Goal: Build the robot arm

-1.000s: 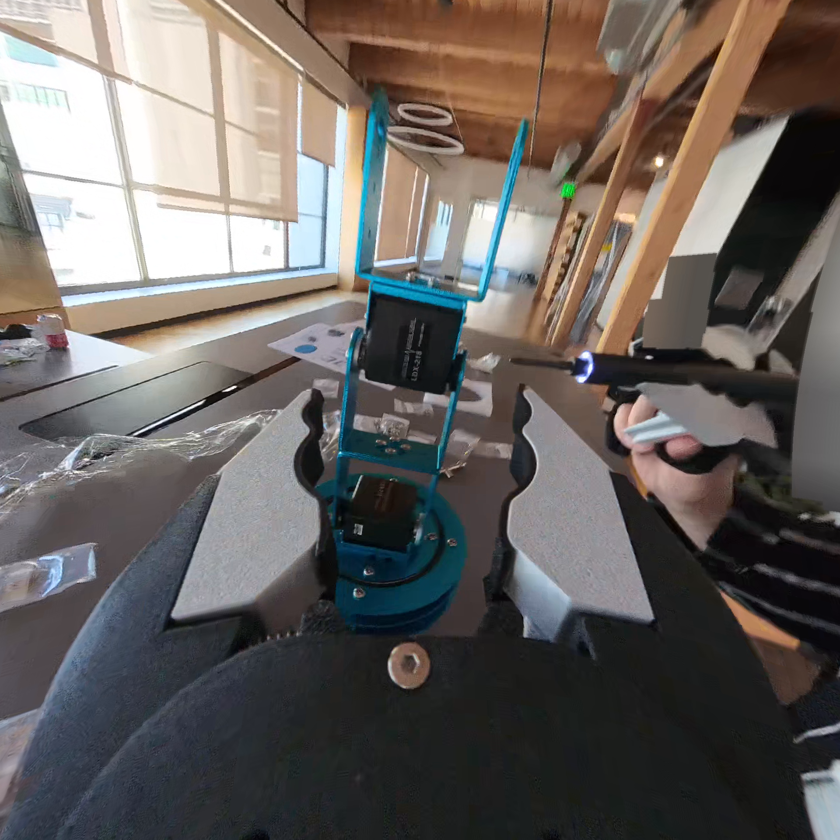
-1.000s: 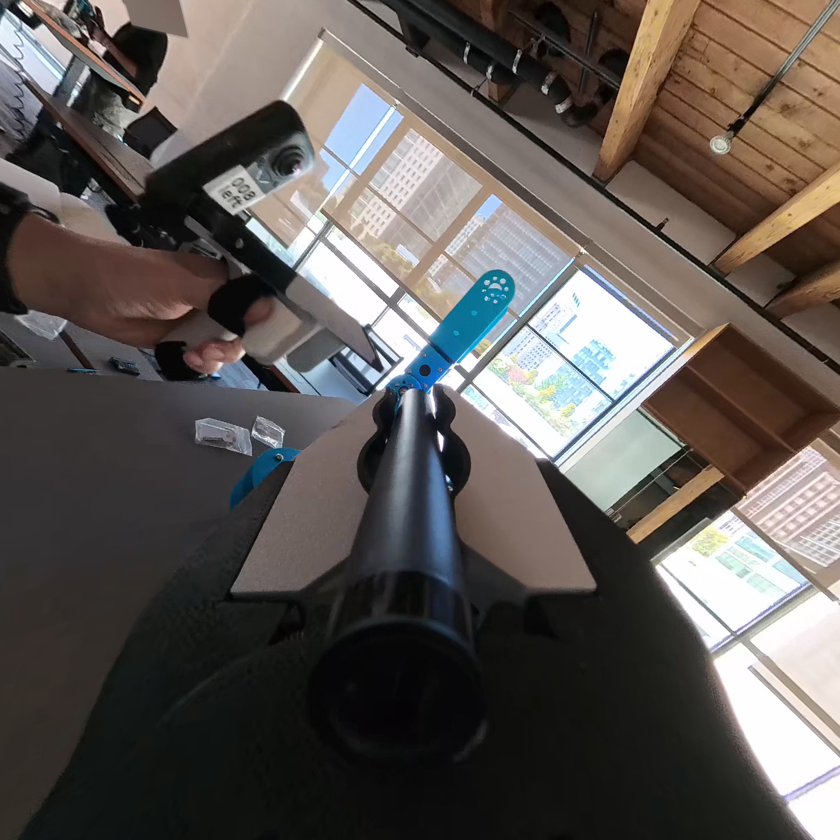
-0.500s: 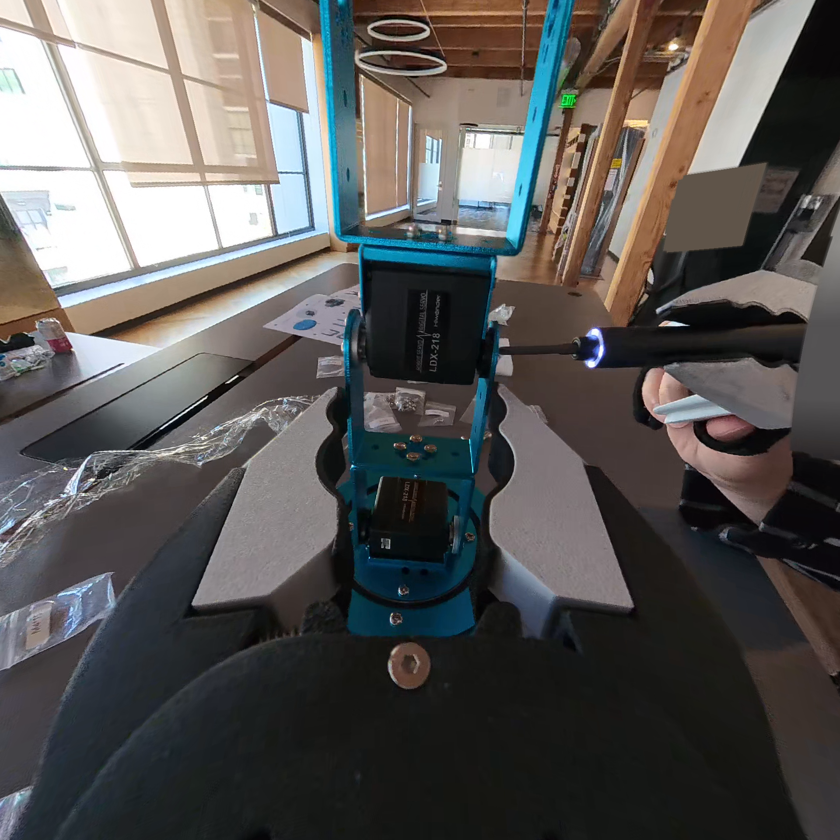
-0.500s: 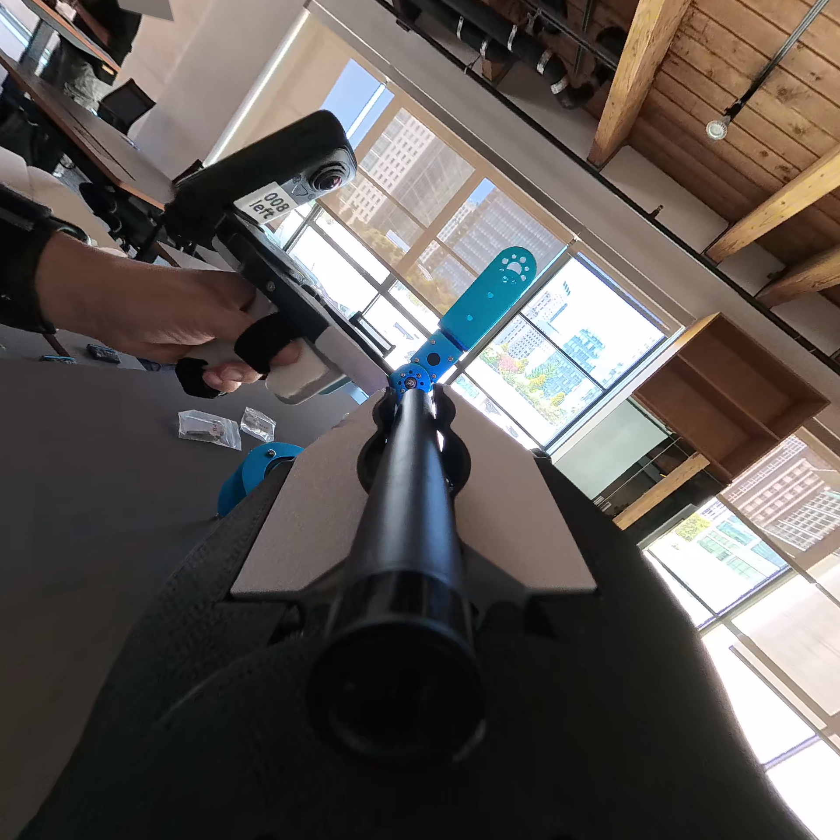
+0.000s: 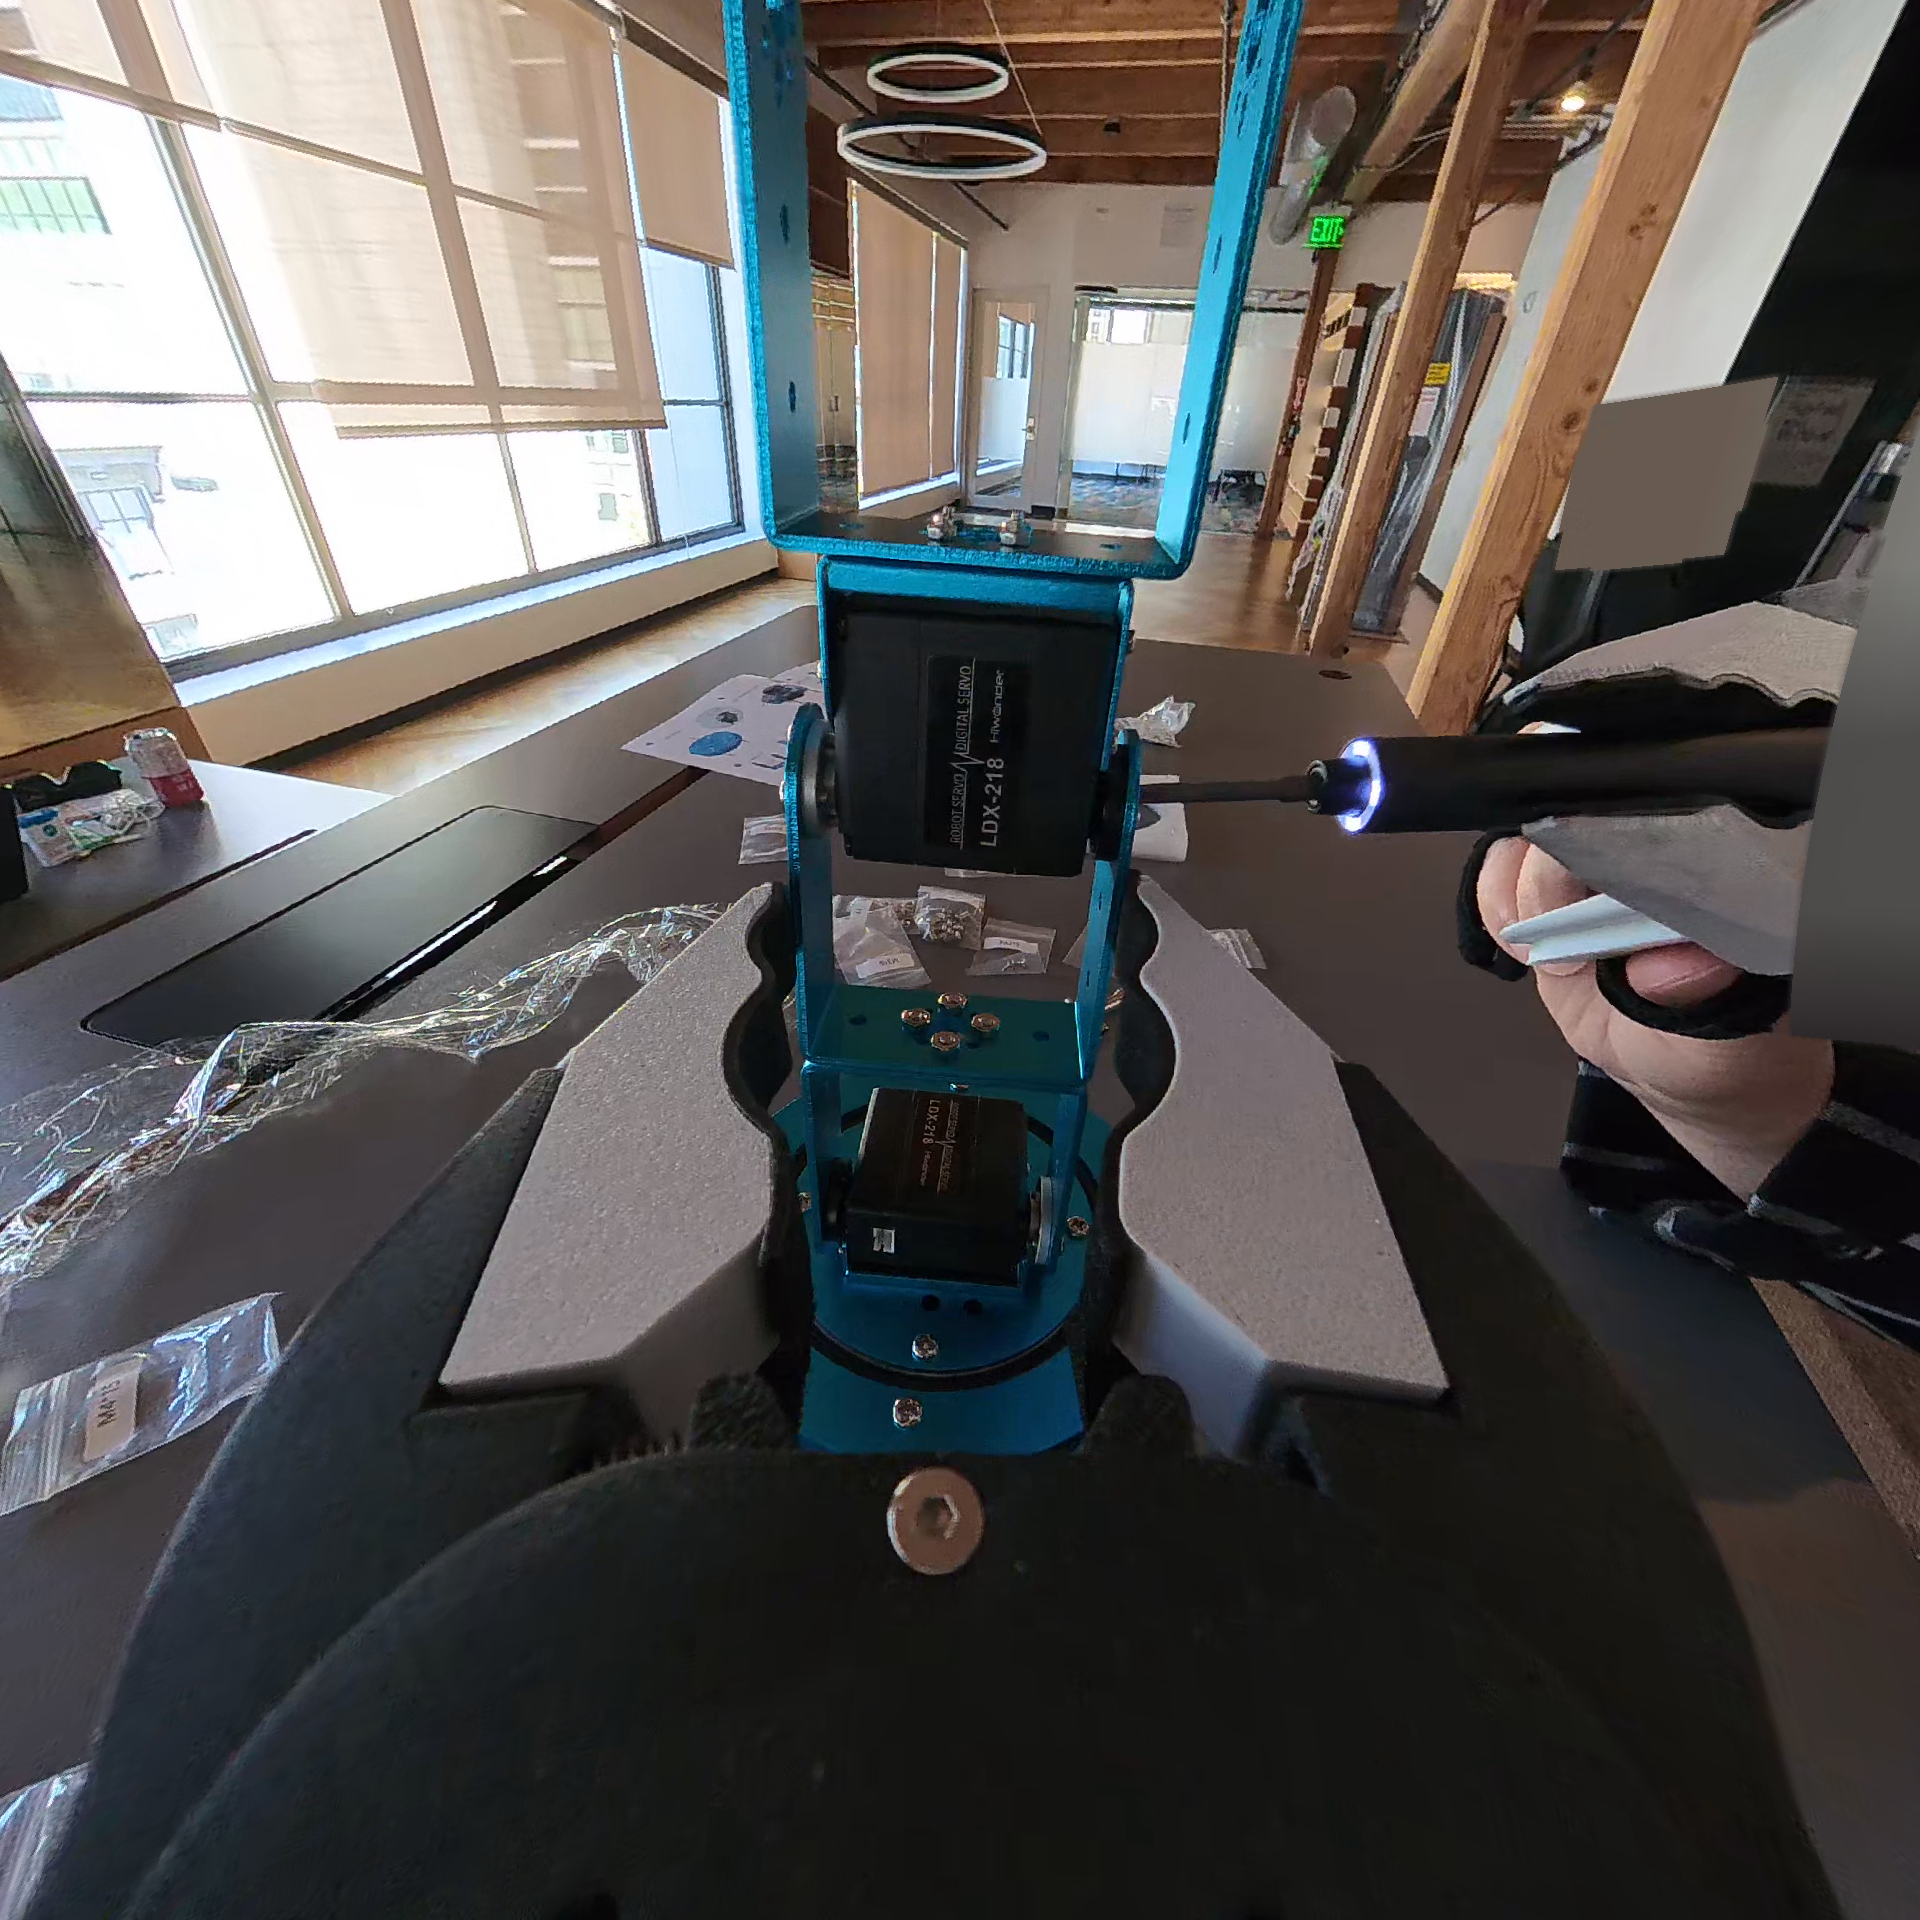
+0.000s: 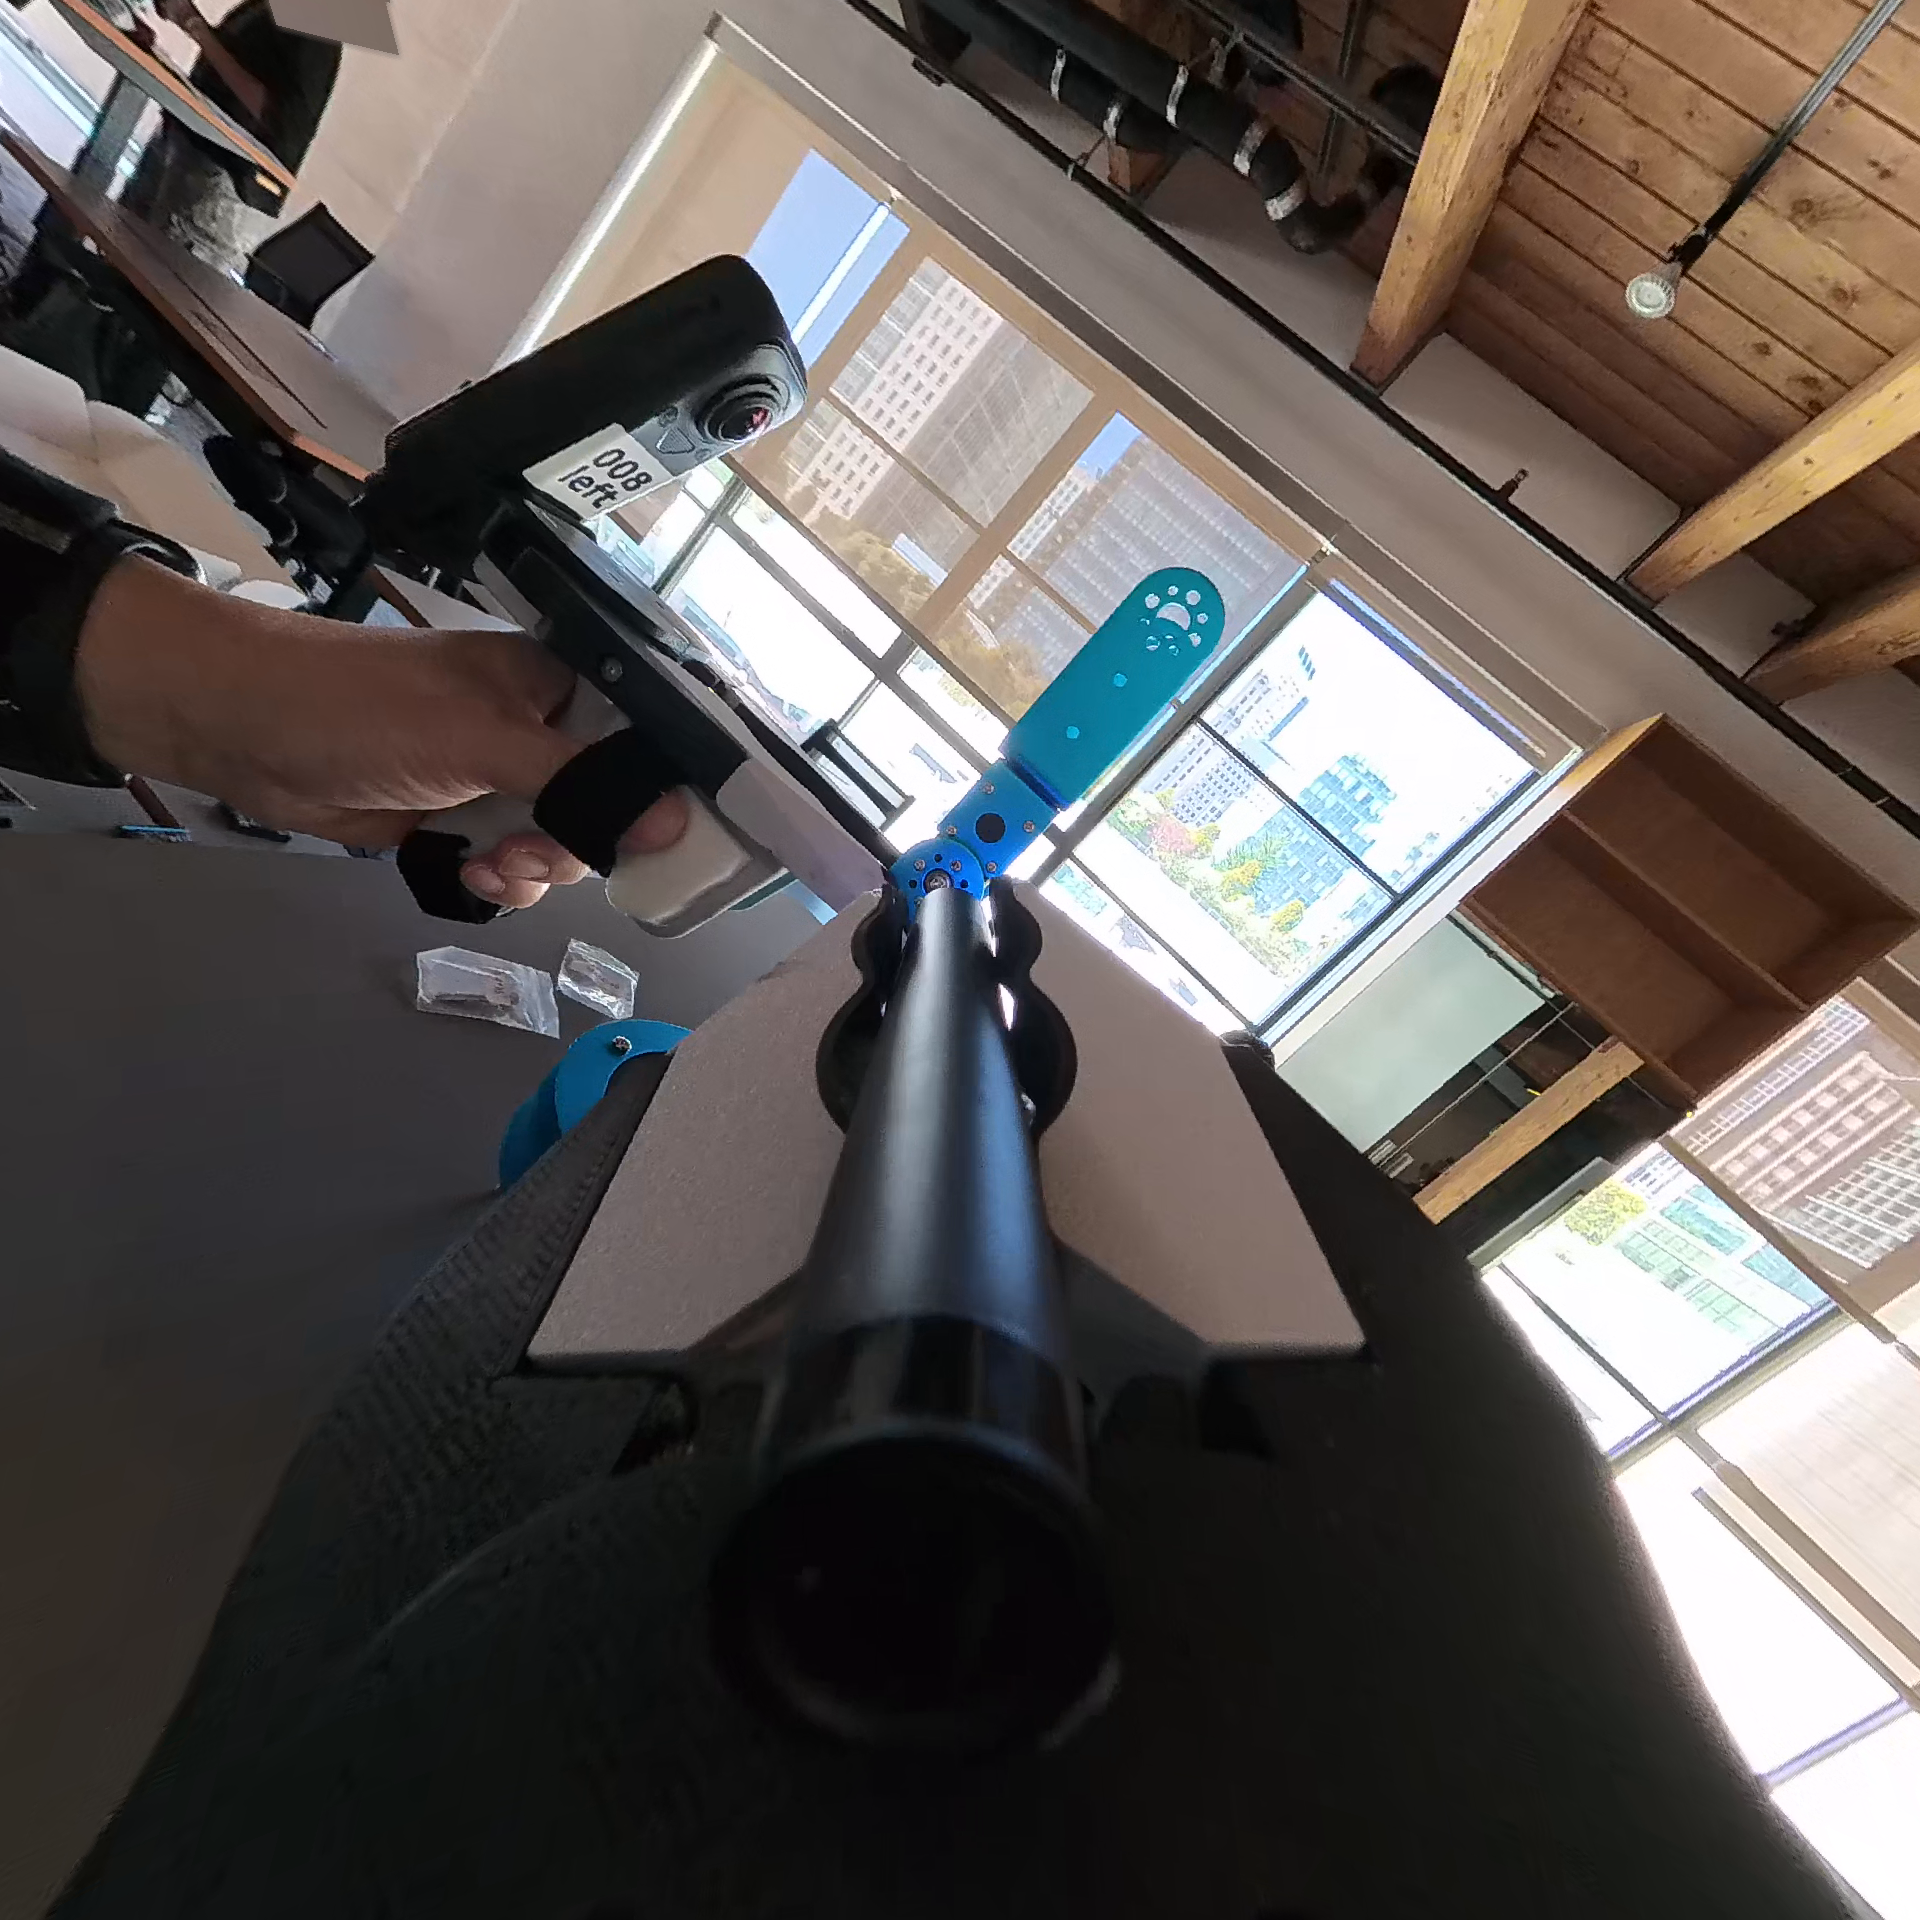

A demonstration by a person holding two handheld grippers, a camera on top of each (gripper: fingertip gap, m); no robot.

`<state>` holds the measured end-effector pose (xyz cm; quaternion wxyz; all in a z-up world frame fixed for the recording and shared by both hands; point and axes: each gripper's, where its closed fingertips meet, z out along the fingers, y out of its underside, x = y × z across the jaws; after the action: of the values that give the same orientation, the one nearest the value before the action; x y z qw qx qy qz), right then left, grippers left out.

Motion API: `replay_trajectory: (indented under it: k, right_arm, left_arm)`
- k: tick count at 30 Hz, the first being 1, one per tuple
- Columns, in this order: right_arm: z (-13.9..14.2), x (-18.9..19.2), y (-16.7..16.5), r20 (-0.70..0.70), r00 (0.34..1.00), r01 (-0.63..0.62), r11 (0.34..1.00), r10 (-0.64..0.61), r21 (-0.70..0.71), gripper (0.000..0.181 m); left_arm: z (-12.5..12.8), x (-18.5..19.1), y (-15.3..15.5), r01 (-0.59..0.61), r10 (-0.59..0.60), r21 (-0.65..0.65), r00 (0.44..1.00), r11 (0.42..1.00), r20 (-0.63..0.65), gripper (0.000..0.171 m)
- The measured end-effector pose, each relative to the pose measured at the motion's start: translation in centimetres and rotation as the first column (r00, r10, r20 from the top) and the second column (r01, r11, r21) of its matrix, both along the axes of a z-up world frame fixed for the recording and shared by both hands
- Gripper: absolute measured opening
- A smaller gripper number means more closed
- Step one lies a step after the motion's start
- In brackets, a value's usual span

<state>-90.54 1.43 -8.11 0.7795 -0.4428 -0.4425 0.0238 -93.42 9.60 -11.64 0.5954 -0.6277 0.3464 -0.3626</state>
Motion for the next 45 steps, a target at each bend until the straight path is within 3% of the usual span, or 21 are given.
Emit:
replay_trajectory:
  k: [34,45]
  right_arm:
    - [0.0,0.3,0.2,-0.013,1.0,0.004,1.0,-0.004,-0.004,0.017]
    - [0.1,1.3,0.5,-0.26,0.965,0.007,0.993,-0.038,-0.118,0.018]
  left_arm:
    - [0.0,0.1,0.0,-0.012,0.012,-0.002,1.0,1.0,-0.002,0.062]
    - [0.0,0.4,0.0,-0.131,0.131,-0.01,0.991,0.991,0.006,0.062]
